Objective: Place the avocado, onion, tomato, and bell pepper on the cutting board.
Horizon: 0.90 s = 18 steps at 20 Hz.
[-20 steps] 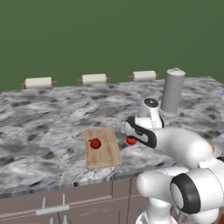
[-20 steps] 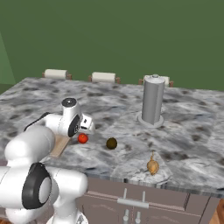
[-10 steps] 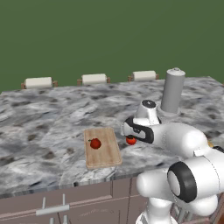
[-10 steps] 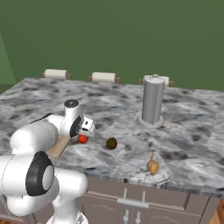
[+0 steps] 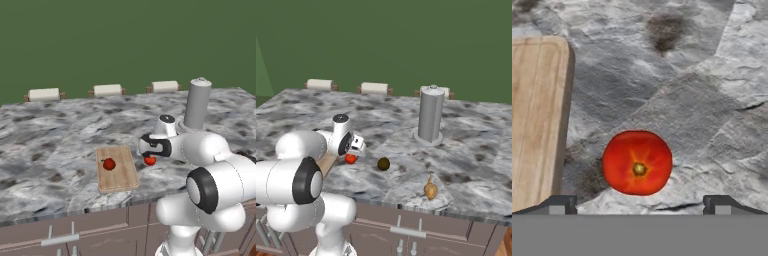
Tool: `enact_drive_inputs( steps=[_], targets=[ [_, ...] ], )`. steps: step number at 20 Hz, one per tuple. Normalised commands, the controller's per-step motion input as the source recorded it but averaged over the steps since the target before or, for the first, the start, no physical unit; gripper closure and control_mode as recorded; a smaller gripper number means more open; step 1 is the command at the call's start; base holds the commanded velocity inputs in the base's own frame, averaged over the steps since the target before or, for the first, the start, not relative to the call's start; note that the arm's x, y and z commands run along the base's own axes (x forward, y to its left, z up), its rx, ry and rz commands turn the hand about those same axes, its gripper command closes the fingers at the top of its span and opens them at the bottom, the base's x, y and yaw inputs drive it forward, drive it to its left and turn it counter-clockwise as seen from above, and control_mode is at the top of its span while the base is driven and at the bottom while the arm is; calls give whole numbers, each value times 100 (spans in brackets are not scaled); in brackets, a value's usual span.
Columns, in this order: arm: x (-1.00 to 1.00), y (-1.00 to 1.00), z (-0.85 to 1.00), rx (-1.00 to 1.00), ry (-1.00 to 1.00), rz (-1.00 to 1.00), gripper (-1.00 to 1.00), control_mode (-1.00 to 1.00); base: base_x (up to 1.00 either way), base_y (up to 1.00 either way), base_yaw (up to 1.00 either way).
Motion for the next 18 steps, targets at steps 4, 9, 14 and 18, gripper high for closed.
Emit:
enact_drive_inputs(
  steps=[4,9,14,18],
  targets=[
    [11,0,-14,0,3,0,-100,-100,0,0,0],
    [4,0,-16,0,3,0,-100,-100,0,0,0],
    [5,0,-14,0,2,0,-100,-100,0,0,0],
    [6,0,-12,0,2,0,-100,-100,0,0,0]
  ],
)
